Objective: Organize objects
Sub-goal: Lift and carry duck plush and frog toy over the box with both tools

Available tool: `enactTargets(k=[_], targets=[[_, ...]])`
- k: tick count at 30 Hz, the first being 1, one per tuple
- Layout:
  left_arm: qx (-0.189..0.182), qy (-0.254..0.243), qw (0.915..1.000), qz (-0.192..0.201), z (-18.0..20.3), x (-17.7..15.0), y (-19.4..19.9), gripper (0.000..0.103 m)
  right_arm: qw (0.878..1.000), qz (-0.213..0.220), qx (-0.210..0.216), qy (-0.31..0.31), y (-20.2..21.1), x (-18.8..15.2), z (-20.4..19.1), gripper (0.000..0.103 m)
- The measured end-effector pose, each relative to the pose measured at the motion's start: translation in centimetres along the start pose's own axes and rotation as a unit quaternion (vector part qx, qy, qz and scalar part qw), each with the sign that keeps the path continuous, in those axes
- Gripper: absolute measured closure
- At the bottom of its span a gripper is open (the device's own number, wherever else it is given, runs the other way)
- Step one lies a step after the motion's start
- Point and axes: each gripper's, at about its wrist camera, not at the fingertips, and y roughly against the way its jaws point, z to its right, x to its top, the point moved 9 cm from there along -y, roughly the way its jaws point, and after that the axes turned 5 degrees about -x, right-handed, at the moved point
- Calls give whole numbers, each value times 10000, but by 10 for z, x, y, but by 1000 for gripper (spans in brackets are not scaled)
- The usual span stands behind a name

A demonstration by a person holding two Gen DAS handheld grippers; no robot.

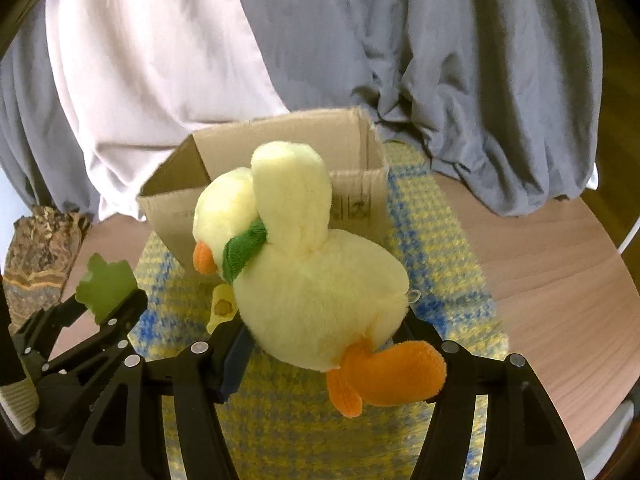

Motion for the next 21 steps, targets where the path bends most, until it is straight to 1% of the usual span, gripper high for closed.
enactTargets(k=[21], targets=[[-119, -201, 9990, 369, 20, 48, 29, 41, 9990, 437, -18, -32, 38, 43, 13, 39]])
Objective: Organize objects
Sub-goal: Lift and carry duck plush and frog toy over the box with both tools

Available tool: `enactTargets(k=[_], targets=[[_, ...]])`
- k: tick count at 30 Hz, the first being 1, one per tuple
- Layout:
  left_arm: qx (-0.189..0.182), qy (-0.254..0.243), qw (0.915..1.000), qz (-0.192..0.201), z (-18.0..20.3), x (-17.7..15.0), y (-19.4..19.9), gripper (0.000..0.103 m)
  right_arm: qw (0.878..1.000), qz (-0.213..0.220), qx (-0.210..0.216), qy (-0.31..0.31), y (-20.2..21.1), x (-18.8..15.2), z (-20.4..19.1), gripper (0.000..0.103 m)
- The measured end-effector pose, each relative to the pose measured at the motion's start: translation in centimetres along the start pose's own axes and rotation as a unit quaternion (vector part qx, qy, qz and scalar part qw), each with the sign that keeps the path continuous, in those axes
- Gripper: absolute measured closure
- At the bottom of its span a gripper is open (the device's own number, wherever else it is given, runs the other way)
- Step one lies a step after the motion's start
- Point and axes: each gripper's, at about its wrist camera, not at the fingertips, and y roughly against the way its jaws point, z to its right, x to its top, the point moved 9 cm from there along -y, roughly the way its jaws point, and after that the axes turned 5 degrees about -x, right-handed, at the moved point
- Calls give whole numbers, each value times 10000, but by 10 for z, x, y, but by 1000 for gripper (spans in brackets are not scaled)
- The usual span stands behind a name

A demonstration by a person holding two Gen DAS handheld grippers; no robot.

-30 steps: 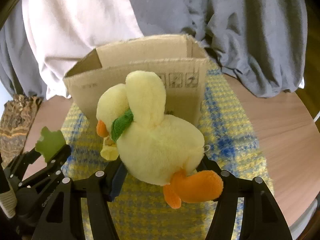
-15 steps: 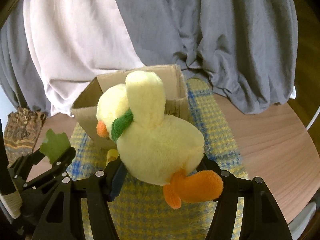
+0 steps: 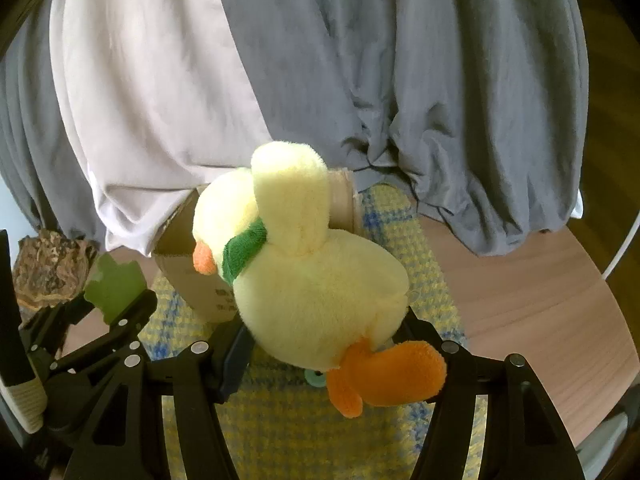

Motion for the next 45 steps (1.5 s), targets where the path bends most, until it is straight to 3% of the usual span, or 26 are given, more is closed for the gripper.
enactTargets(k=[22, 45], targets=[[-123, -16, 9998, 155, 5, 42, -4, 41, 9998, 198, -73, 34, 4, 35, 4, 39], [-202, -62, 9998, 68, 8, 80, -50, 40, 9998, 95, -163, 77, -44, 74, 0, 39]])
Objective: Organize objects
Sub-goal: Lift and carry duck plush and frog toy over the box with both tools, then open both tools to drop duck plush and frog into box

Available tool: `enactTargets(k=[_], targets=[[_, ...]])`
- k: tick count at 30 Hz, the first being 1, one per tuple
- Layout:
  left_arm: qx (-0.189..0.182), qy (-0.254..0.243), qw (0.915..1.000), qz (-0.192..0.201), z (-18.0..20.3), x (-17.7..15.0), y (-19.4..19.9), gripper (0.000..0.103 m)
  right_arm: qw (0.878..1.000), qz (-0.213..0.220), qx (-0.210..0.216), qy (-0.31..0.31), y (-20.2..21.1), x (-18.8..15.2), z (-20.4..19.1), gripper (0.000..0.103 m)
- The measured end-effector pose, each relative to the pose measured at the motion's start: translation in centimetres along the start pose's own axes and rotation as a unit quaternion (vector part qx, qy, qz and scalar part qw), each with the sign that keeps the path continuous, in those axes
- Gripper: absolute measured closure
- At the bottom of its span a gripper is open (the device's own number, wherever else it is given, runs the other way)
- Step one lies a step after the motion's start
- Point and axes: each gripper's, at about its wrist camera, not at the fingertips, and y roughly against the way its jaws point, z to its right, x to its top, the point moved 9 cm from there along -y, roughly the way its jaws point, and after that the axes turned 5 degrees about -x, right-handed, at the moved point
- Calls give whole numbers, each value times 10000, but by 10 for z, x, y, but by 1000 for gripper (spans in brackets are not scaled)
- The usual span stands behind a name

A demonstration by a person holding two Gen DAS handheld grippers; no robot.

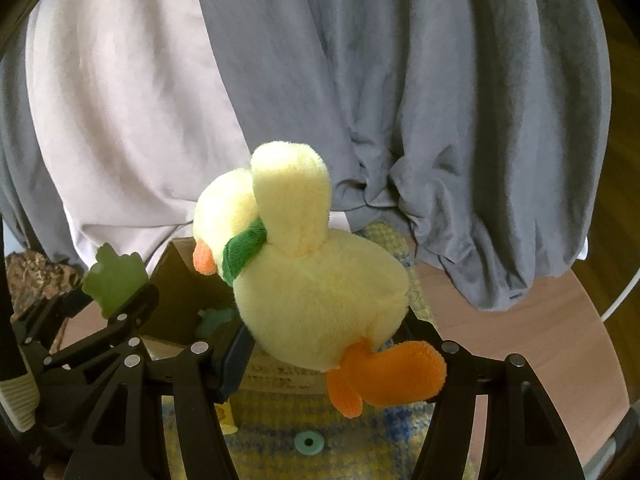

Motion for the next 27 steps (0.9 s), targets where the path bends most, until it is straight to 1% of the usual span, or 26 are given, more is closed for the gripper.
enactTargets(k=[12, 19, 21, 23, 24, 25, 26, 27], targets=[[-89, 23, 9999, -123, 0, 7, -31, 40, 9999, -115, -24, 77, -25, 7, -8, 39], [-245, 83, 9993, -265, -1, 5, -49, 40, 9996, -270, 42, 66, -38, 4, -11, 38], [-277, 84, 9992, -291, 0, 4, -51, 40, 9995, -294, 51, 91, -40, 3, -13, 35], [-272, 40, 9991, -321, 2, 2, -53, 40, 9995, -307, 12, 115, -41, 2, -13, 31], [-284, 17, 9990, -346, 3, 1, -54, 38, 9994, -322, -23, 122, -41, 2, -13, 25], [-292, 4, 9989, -366, 3, 1, -54, 33, 9994, -318, -28, 118, -42, 3, -12, 19], [-269, -6, 9990, -371, 3, 0, -54, 18, 9995, -304, -41, 108, -41, 3, -11, 16], [-184, -12, 9993, -318, 2, 1, -52, 9, 9995, -277, -65, 101, -39, 4, -10, 12]])
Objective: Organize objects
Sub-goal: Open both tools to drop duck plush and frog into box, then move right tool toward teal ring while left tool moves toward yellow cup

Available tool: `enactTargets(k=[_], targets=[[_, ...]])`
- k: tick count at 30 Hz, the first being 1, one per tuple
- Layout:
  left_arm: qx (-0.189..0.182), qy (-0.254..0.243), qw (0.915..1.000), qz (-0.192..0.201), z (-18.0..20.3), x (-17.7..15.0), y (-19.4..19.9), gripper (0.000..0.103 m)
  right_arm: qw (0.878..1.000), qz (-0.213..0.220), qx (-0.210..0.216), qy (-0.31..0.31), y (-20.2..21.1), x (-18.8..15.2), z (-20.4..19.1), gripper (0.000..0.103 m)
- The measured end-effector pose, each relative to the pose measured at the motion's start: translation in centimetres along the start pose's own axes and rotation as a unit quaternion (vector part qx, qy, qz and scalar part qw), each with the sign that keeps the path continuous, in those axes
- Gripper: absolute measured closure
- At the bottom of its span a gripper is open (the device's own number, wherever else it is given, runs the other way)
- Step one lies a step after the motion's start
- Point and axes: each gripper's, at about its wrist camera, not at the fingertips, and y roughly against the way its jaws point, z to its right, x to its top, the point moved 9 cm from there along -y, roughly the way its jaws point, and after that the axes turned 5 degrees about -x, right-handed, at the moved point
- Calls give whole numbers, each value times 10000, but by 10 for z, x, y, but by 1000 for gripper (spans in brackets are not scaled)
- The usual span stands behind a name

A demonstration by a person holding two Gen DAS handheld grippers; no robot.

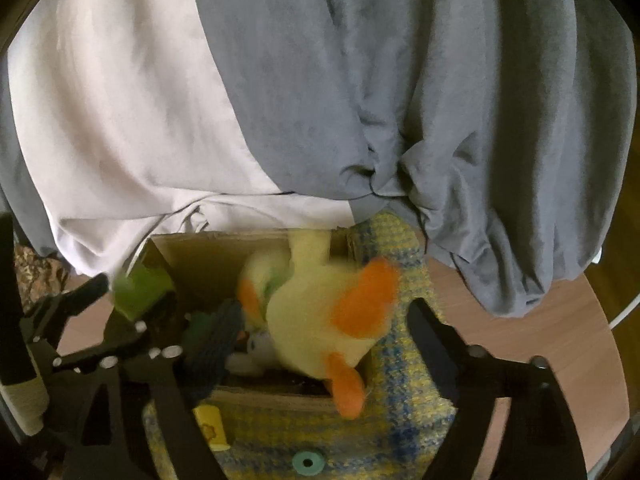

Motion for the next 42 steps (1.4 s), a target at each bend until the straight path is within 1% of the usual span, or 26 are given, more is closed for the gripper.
enactTargets(k=[1, 3, 9, 21, 27, 33, 42], targets=[[51, -4, 10000, 53, -1, 1, 2, 8, 10000, 29, -14, -4, 2, 1, 1, 10], [139, -24, 9999, 71, -3, 1, 4, 6, 10000, 35, -23, -31, 5, 0, 3, 9], [239, -14, 9997, 67, -4, -2, 16, 2, 10000, -1, -37, -34, 11, -3, 6, 8], [320, 29, 9993, 184, -3, -10, 52, 1, 9997, 210, -29, -82, 49, -10, 11, 8], [351, 33, 9991, 240, -3, -18, 68, 1, 9997, 245, -3, -78, 60, -18, 10, 8], [352, 67, 9991, 243, -2, -28, 74, 1, 9997, 221, 5, -90, 65, -28, 11, 8], [319, 117, 9992, 187, 1, -42, 73, 1, 9998, 139, -7, -142, 63, -45, 16, 8]])
